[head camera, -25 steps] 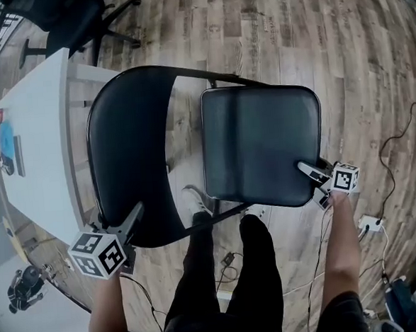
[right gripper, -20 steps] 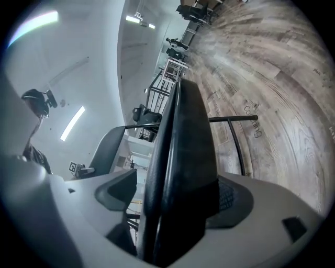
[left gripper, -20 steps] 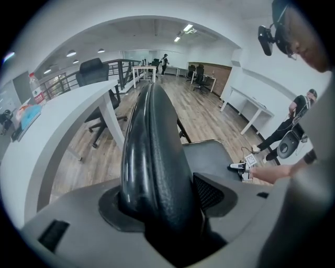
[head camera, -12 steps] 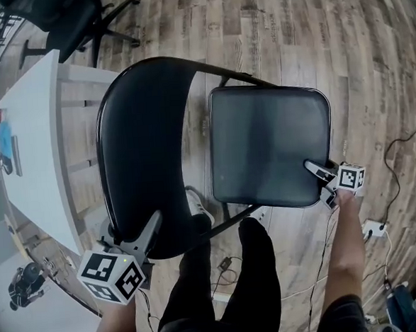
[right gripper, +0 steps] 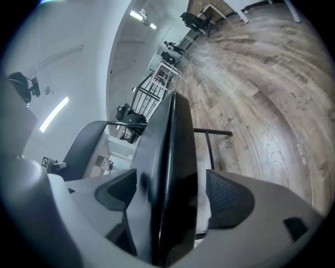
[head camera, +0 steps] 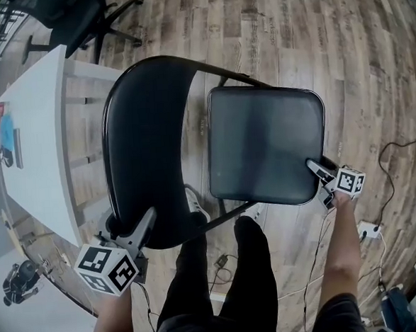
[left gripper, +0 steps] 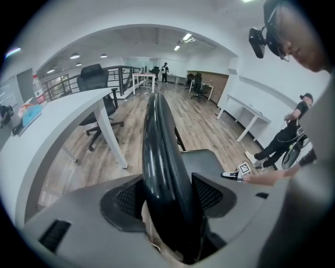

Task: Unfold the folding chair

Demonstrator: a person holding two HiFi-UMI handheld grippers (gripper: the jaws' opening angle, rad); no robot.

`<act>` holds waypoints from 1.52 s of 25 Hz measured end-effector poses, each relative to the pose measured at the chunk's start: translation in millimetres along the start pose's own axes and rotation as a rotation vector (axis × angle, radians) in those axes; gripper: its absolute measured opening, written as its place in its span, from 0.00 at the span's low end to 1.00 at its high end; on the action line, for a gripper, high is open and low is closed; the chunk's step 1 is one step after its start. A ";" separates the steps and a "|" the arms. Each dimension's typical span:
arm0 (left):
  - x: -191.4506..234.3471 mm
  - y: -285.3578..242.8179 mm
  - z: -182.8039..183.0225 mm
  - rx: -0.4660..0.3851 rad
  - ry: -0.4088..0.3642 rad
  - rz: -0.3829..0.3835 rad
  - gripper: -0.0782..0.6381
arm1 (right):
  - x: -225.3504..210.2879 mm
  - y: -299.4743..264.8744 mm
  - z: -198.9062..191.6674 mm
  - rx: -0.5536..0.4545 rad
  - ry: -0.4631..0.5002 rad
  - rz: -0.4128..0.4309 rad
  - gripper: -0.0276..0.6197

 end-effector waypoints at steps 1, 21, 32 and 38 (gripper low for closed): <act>0.0 7.8 -0.5 -0.006 0.005 0.005 0.49 | -0.2 12.6 2.9 -0.026 -0.009 -0.037 0.66; -74.4 187.1 17.7 -0.375 -0.064 -0.065 0.12 | 369.0 236.1 -48.0 -0.496 0.330 -0.112 0.07; -126.7 300.0 -86.1 -0.463 -0.121 -0.207 0.12 | 525.4 343.7 -212.6 -0.638 0.467 -0.239 0.07; -161.7 340.9 -119.9 -0.526 -0.146 -0.226 0.12 | 559.7 401.2 -243.5 -0.752 0.630 -0.452 0.07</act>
Point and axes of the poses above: the fingertips, and each gripper's own axes: y backward along the fingers, x to its left, z out of its top, the point moved 3 cm from there along y, backward along the fingers, and after that the axes turned 7 degrees about -z, right-handed, at the moved point
